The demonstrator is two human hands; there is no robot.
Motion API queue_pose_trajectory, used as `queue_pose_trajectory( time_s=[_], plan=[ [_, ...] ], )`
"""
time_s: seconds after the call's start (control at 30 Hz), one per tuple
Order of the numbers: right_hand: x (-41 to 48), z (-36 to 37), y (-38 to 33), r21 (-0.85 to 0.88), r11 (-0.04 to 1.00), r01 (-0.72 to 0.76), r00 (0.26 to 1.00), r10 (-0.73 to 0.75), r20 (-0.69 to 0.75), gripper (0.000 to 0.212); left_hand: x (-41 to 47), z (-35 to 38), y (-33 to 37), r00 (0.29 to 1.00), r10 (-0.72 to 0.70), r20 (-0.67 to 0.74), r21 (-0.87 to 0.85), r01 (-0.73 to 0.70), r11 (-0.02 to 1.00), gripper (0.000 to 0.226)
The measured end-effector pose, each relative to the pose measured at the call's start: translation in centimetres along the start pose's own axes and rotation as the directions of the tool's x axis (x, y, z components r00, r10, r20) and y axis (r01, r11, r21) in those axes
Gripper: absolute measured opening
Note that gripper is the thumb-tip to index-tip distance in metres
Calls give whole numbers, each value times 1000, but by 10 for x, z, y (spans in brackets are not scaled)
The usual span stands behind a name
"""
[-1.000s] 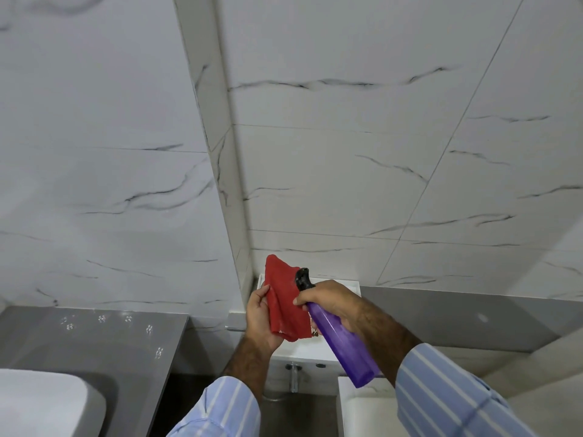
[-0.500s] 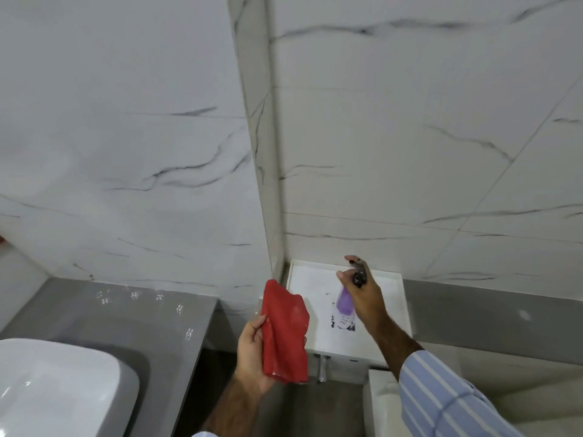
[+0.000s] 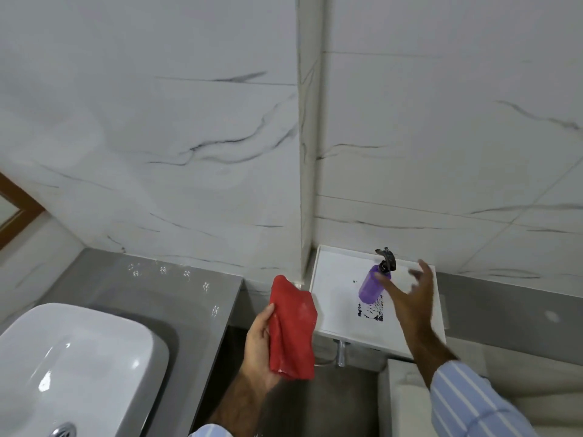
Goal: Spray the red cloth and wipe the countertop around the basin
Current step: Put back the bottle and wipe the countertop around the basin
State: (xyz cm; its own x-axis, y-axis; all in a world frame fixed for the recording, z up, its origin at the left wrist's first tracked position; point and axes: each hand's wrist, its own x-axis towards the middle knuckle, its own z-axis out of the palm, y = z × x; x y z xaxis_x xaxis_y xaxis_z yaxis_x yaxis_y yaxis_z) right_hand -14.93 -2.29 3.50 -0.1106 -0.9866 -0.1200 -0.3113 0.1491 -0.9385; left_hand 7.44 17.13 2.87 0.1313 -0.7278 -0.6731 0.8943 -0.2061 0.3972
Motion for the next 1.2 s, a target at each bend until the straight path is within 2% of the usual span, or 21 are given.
queue_pose_trajectory(
  time_s=[0.03,0.07,0.13,0.17,0.2,0.27,0.3,0.33,0.37,0.4,0.47,0.53,0.67,0.77,0.83,0.93,0.97,1.07,1.13,1.2],
  plan=[
    [-22,-7,2,0,1000,9,997,-9,-75,85,-5,2,4,1000,11,12,2,-11,1000,57],
    [-46,-10,1,-7,1000,6,998,-6,-68,82,-10,5,8,999,32,28,1,-32,1000,59],
    [-90,3,-8,14,997,-72,986,69,153,88,-20,8,16,996,82,43,6,-82,997,58],
    [-107,18,-16,22,986,-168,938,153,311,91,-25,8,20,994,90,54,11,-91,996,59],
    [-122,34,-27,10,952,-305,840,264,475,94,-32,5,25,994,85,70,19,-86,996,59],
    [-138,62,-51,-72,833,-548,536,416,735,92,-43,2,34,993,64,102,62,-71,996,58],
    [-144,76,-66,-72,781,-621,410,401,819,89,-50,-3,41,991,62,120,82,-72,994,58],
    [-147,88,-81,-40,729,-683,330,358,873,87,-56,-8,48,988,62,138,88,-74,993,59],
    [-149,99,-95,-4,705,-710,315,322,893,82,-62,-13,55,985,64,158,77,-77,994,63],
    [-147,109,-106,32,698,-716,345,313,885,75,-66,-16,61,984,65,167,66,-77,995,67],
    [-150,133,-123,74,747,-660,450,315,836,60,-79,-28,77,984,76,161,38,-83,996,73],
    [-152,155,-134,66,803,-592,513,312,799,53,-92,-40,95,985,56,160,14,-58,998,70],
    [-159,201,-152,11,902,-431,543,250,802,41,-114,-66,131,993,28,118,-1,-28,1000,55],
    [-168,235,-163,-23,945,-327,523,201,829,30,-117,-86,152,998,57,12,4,-57,998,46],
    [-172,263,-168,-51,956,-289,465,187,865,25,-116,-104,169,981,172,-86,49,-169,984,44],
    [-166,295,-180,-106,960,-260,350,196,916,26,-116,-120,199,939,319,-130,251,-281,926,42],
    [-162,310,-183,-140,960,-243,281,208,937,28,-116,-127,214,921,359,-149,341,-293,893,38],
    [-145,348,-195,-187,975,-119,150,204,967,28,-110,-140,262,854,485,-191,658,-255,709,18],
    [-140,371,-201,-183,982,-38,127,187,974,28,-103,-144,293,802,570,-178,818,-201,539,10],
    [-139,396,-201,-160,984,77,173,145,974,30,-91,-152,321,752,641,-151,941,-89,326,18]
  ],
)
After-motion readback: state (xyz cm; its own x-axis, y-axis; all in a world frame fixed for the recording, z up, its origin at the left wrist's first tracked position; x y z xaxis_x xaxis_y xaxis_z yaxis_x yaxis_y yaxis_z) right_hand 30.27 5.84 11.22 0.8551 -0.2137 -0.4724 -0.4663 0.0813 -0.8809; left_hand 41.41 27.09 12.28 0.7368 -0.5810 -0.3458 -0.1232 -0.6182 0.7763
